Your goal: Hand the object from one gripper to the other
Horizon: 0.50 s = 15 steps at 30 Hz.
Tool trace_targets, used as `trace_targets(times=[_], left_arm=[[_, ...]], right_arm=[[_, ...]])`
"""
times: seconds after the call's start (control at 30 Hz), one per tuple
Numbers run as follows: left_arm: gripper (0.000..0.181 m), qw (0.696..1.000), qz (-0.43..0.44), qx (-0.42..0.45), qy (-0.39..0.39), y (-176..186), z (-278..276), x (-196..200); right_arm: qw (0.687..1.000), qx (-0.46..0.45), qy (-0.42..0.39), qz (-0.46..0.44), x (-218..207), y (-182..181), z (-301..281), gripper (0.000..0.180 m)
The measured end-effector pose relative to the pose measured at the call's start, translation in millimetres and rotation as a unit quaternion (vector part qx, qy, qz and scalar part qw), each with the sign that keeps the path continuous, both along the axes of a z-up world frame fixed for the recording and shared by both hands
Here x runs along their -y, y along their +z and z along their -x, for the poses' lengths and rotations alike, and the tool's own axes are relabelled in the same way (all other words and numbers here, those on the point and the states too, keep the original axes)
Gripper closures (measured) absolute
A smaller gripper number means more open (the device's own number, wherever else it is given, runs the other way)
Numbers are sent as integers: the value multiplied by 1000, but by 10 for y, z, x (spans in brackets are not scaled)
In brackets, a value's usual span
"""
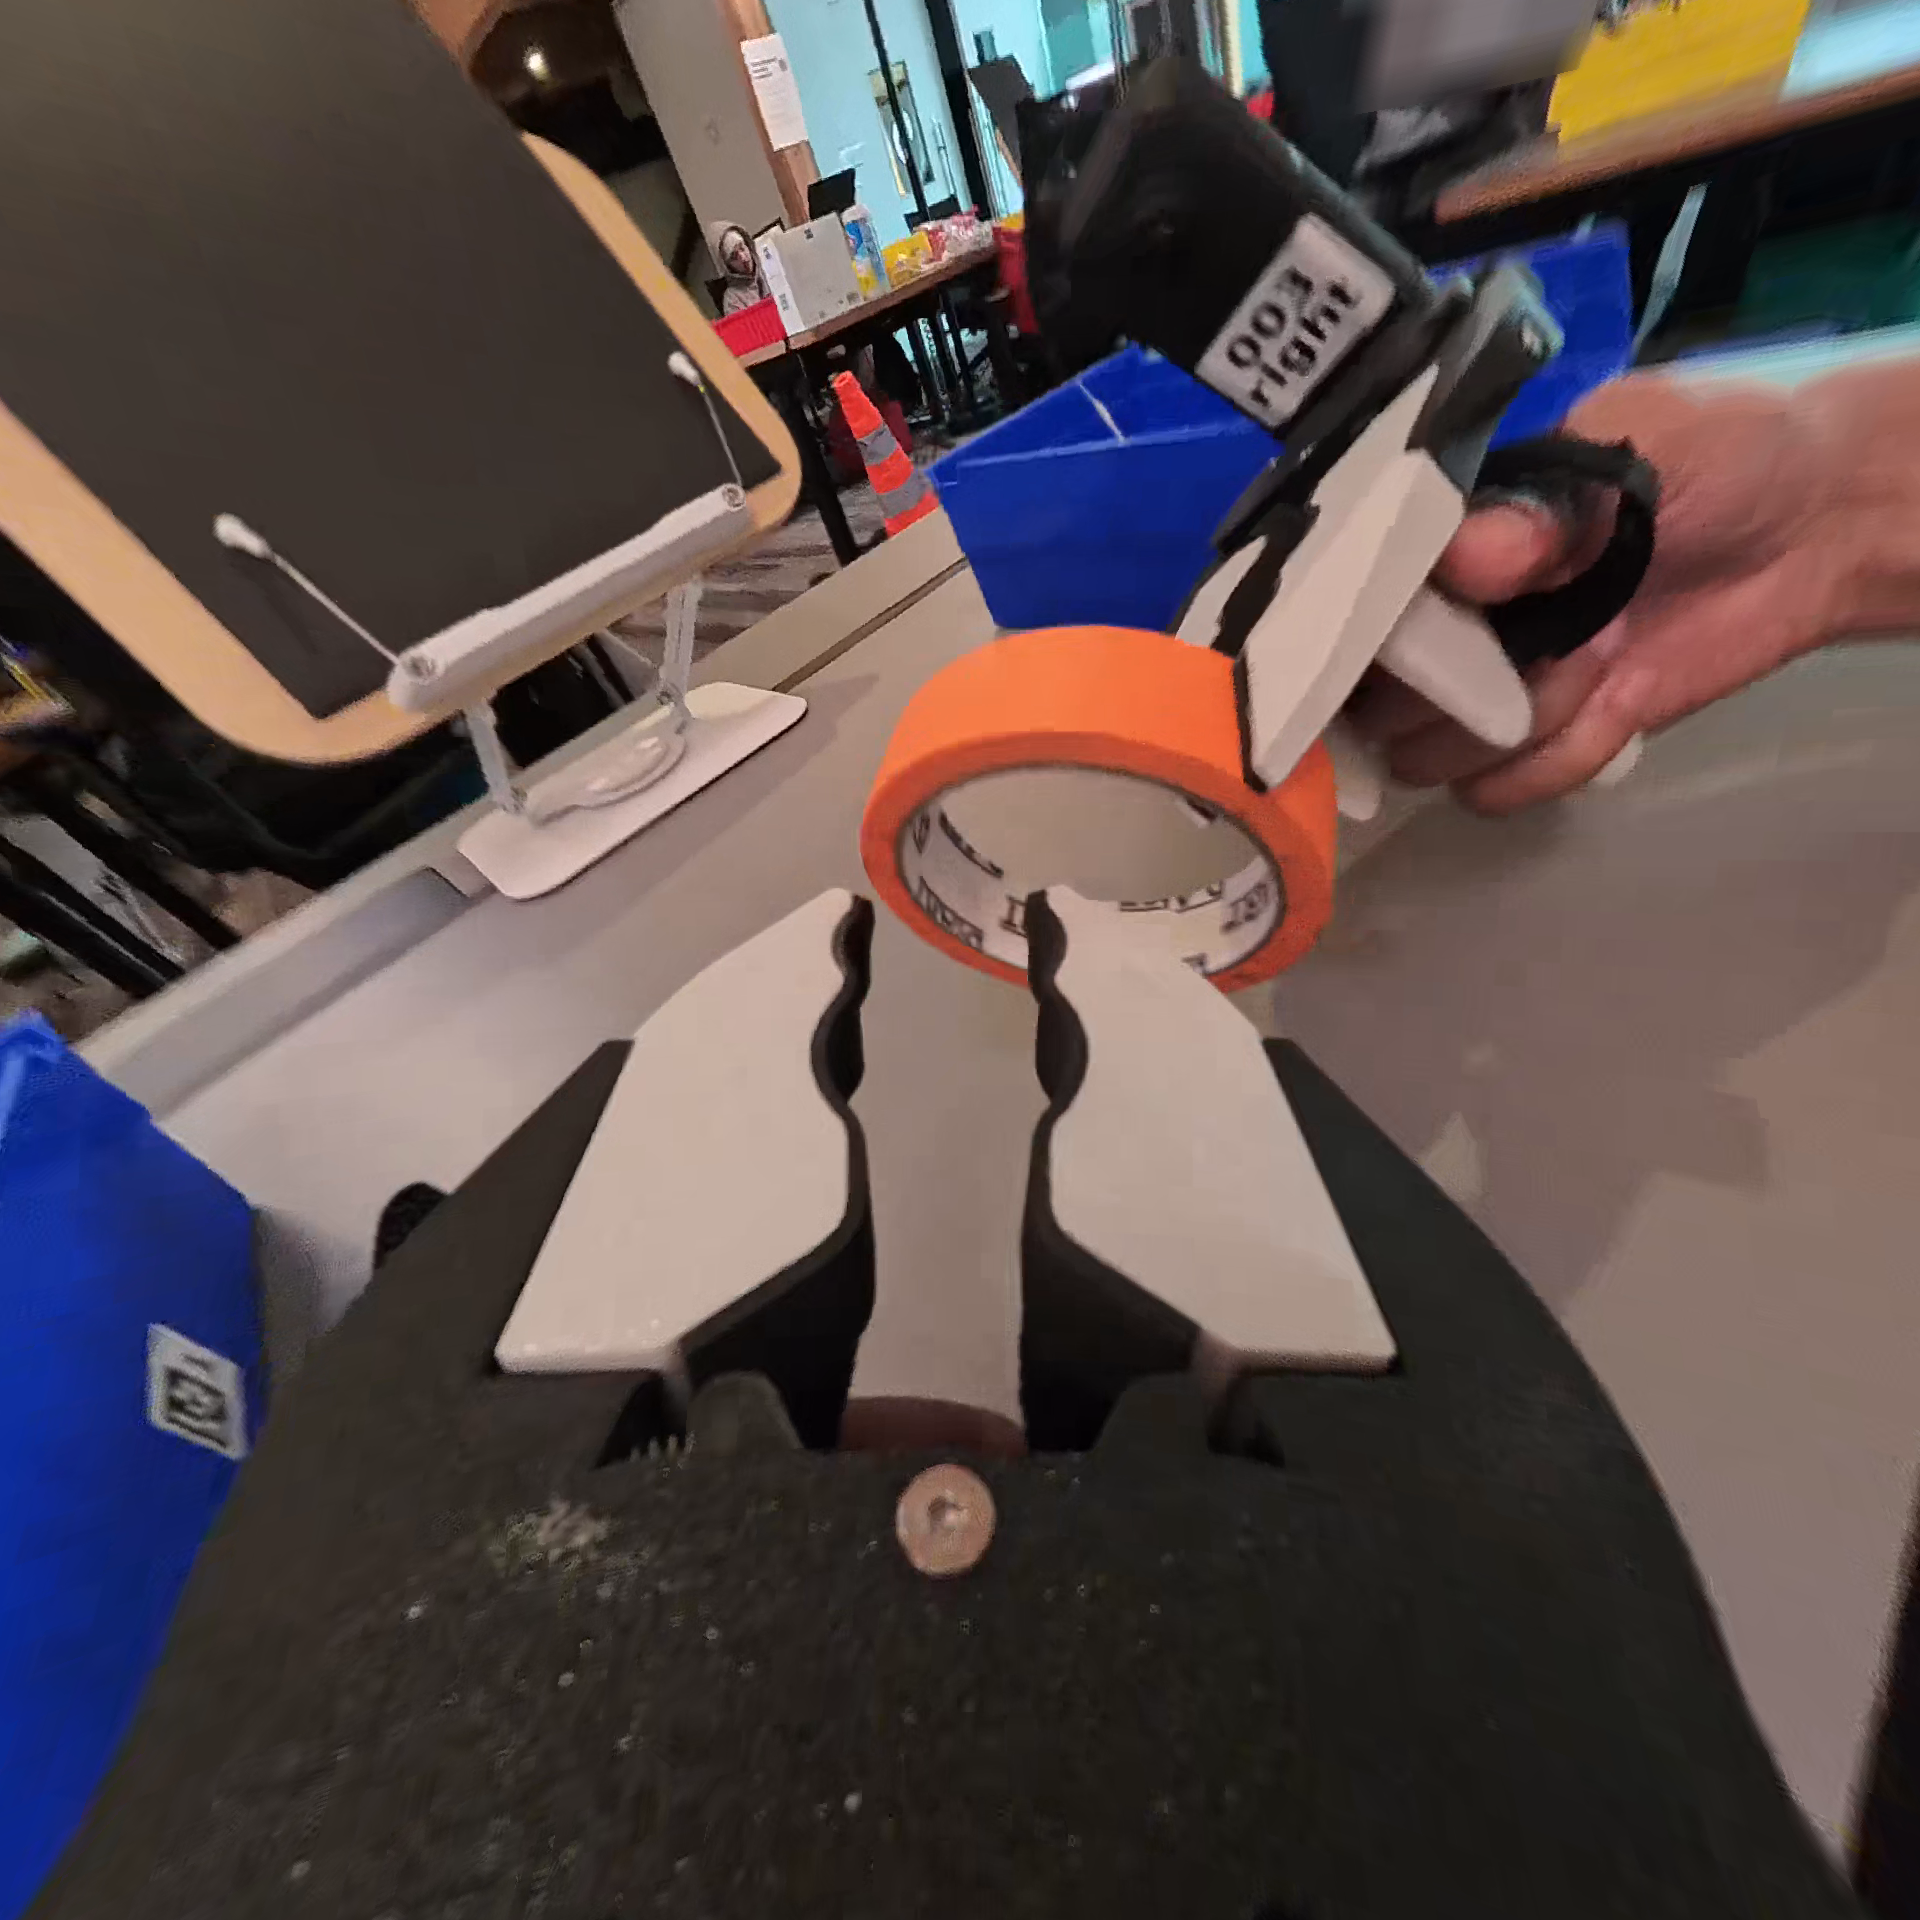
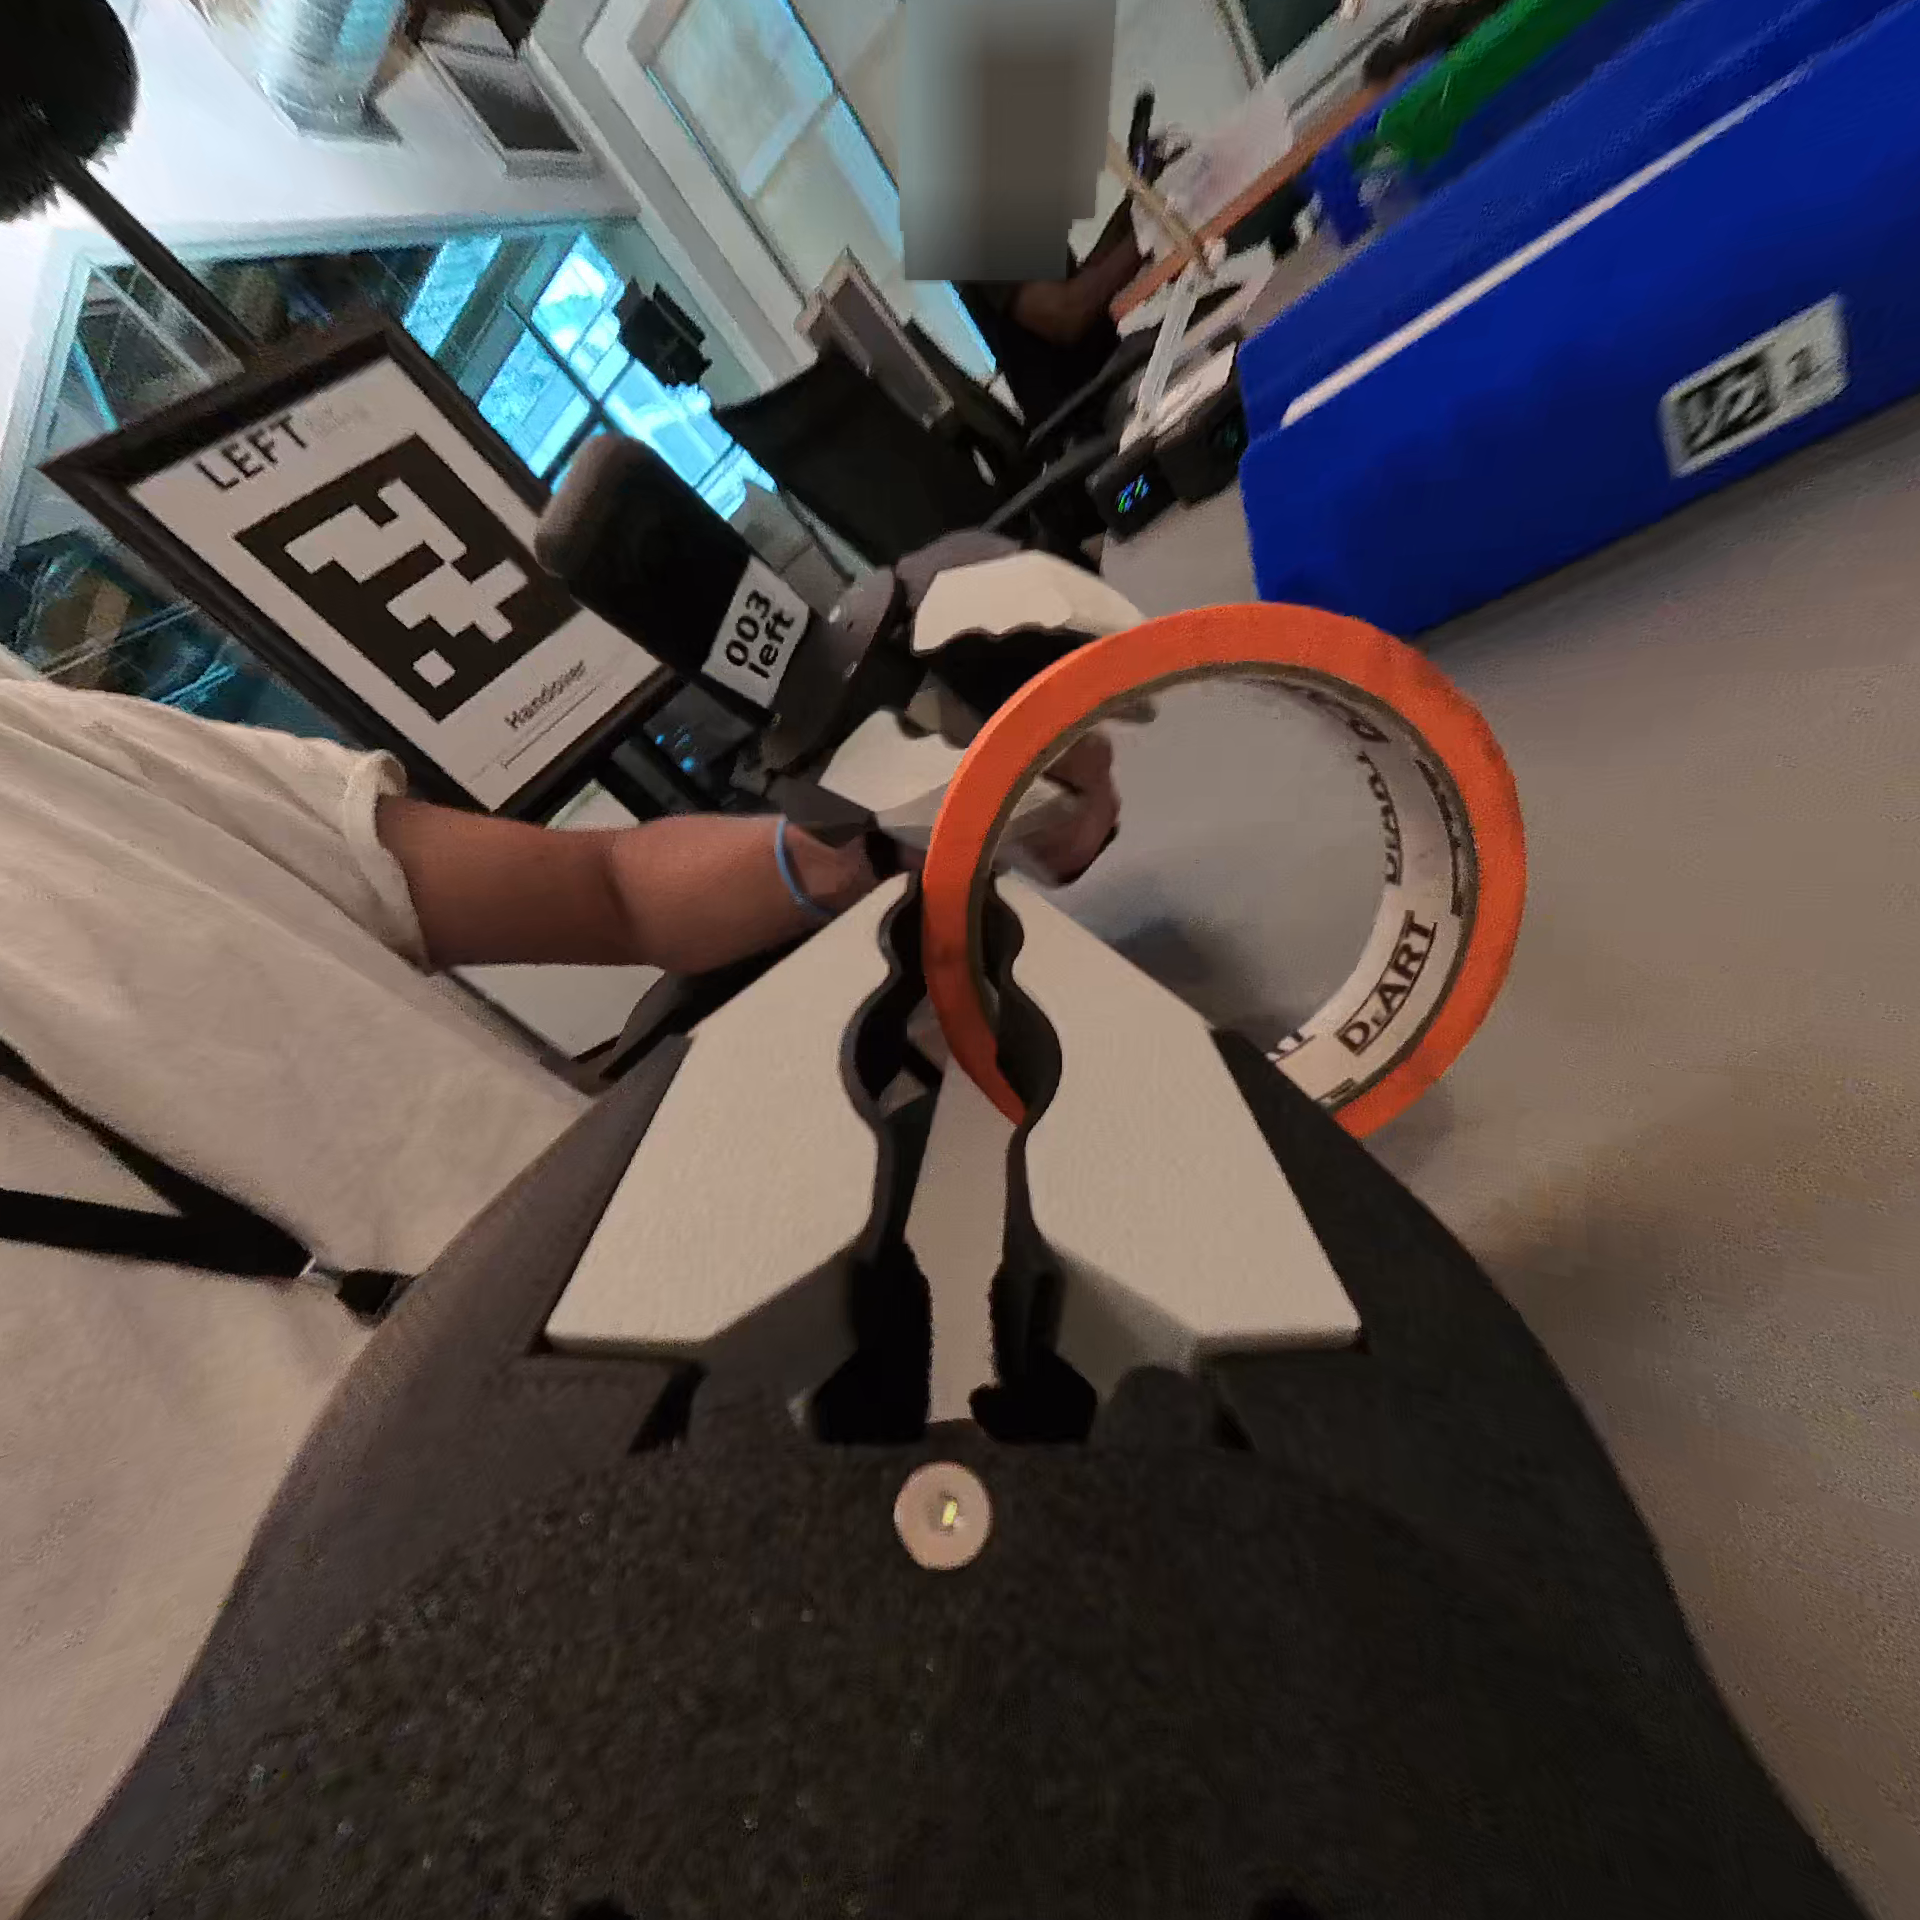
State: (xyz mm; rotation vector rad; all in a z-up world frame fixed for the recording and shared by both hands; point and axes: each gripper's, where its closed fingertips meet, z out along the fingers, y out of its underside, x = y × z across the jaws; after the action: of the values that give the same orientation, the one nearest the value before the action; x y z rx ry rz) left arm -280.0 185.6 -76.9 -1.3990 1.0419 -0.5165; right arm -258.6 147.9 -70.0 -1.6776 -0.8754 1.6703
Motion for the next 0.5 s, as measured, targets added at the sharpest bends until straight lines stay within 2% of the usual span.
trace_targets(times=[0.07, 0.13, 0.2, 0.23, 0.33, 0.4, 0.5], left_arm=[[135, 996, 68, 55, -17, 98, 19, 33], [105, 989, 121, 82, -22, 148, 11, 27], [79, 991, 112, 72, -8, 157, -3, -12], [73, 995, 87, 50, 2, 135, -11, -34], [72, 996, 7, -88, 20, -116, -14, -80], [71, 981, -60, -185, 24, -303, 35, -90], [68, 963, -113, -245, 25, -443, 51, -56]], right_arm=[[999, 5, -45, -18, -148, 7, -70, 170], [986, 85, -123, -71, -361, -173, -143, 170], [964, 162, -155, -139, -422, -329, -144, 170], [952, 195, -160, -172, -415, -383, -114, 170], [907, 274, -142, -287, -302, -456, 19, 170], [887, 296, -121, -334, -205, -445, 110, 170], [823, 361, -87, -430, -119, -500, 180, 170]])
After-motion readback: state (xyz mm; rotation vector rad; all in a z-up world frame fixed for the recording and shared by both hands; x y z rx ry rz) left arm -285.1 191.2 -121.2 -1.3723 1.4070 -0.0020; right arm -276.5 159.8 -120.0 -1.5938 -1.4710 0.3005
